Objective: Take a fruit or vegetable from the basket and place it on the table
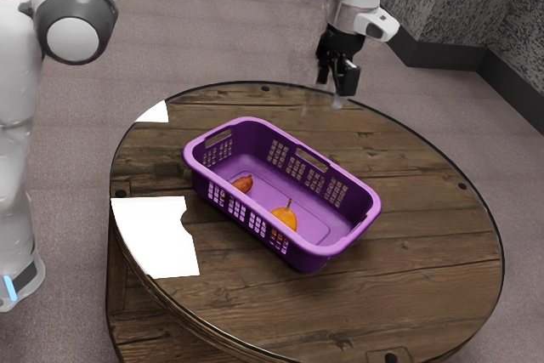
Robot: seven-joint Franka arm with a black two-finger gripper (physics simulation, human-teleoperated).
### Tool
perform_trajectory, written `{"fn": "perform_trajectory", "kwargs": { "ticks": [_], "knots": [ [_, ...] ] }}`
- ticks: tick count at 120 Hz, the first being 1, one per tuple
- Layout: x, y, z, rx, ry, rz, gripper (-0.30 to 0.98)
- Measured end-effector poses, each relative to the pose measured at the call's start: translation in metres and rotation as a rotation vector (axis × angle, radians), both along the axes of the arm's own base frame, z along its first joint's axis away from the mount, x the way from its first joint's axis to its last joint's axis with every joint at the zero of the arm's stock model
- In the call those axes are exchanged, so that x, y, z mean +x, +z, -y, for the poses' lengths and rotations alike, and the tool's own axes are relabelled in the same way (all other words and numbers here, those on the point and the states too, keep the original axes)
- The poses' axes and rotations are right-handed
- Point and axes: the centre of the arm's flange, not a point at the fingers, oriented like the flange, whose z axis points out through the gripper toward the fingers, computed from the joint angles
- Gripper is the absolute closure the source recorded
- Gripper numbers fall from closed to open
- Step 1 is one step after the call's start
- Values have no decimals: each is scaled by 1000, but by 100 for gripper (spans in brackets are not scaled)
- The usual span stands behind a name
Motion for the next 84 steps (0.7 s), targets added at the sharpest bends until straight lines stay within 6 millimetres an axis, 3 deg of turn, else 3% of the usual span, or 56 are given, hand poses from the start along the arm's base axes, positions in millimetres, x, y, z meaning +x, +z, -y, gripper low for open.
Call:
{"fn": "perform_trajectory", "kwargs": {
  "ticks": [5,13,39,46,58,76,84],
  "knots": [
    [51,18,-4,-10,7,57,0],
    [77,22,-30,-14,48,77,0],
    [83,20,-46,-49,104,55,0],
    [92,11,-36,-72,181,61,0],
    [117,-26,-27,-128,383,45,0],
    [119,-33,-16,-135,682,7,0],
    [119,-41,0,-102,770,-15,0]
  ]
}}
